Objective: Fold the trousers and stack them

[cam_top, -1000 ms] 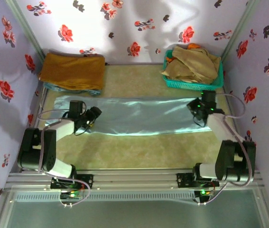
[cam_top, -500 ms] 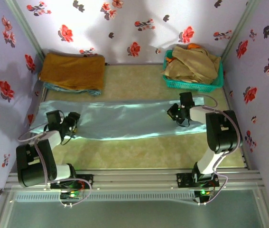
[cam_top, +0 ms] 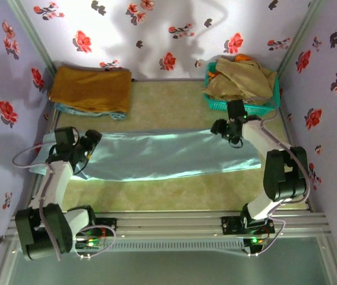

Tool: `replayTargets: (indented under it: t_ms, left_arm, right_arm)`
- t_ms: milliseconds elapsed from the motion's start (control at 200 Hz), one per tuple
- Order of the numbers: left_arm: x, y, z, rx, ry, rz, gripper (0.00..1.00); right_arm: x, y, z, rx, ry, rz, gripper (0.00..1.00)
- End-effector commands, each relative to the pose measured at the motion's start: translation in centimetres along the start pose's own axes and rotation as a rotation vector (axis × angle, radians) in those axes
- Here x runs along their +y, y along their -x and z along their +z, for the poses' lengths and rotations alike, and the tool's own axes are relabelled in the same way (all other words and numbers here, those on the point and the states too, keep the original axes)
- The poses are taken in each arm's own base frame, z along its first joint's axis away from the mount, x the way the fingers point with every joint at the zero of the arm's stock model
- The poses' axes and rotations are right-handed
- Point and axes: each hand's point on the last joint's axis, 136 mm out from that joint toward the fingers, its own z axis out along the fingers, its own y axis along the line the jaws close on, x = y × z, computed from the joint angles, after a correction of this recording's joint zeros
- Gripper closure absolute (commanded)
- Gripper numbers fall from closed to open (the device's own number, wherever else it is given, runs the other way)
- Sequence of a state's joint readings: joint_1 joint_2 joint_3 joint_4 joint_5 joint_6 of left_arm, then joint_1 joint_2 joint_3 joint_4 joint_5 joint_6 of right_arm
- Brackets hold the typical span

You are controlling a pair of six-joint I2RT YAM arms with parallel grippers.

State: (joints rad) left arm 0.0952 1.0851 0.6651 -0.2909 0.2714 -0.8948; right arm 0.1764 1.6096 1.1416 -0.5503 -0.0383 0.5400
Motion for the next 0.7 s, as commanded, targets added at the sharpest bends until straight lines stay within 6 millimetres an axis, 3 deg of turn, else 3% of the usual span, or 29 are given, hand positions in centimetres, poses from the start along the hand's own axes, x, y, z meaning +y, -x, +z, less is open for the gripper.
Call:
replayTargets:
  t_ms: [0,100,255,340,505,640,695]
  left_arm:
    - [-0.3,-1.7,-0.2,0.022,0.062,0.124,0.13]
    - [-1.5,-4.3,1.1,0.070,0.013,0.207,0.14]
    - [-1.4,-8.2,2.4,0.177,-0.026,0.258,0.14]
    - [-1.4,-8.9,2.5,0.205,-0.049,0.258,0.14]
    - [-2.2,-9.2,2.1,0.221,-0.087,0.274,0.14]
    - [-2.8,-9.2,2.0,0.211,-0.131,0.250,0.14]
    - [-2.9,-9.2,1.9,0.204,-0.145,0.242,0.14]
  right_arm:
    - [-6.6,2.2,-0.9,0.051,-0.332,-0.144,0.25]
    - [-9.3,3.6,-0.1,0.133,-0.392,-0.118,0.24]
    - [-13.0,3.0,1.4,0.230,-0.400,-0.041,0.22]
    - [-14.6,1.8,2.3,0.300,-0.389,0.006,0.22]
    - [-15.0,-1.0,4.5,0.417,-0.344,0.040,0.22]
    - [-15.4,-2.1,6.2,0.484,-0.341,0.031,0.26]
    - [-15.3,-2.4,6.7,0.525,-0.325,0.045,0.33]
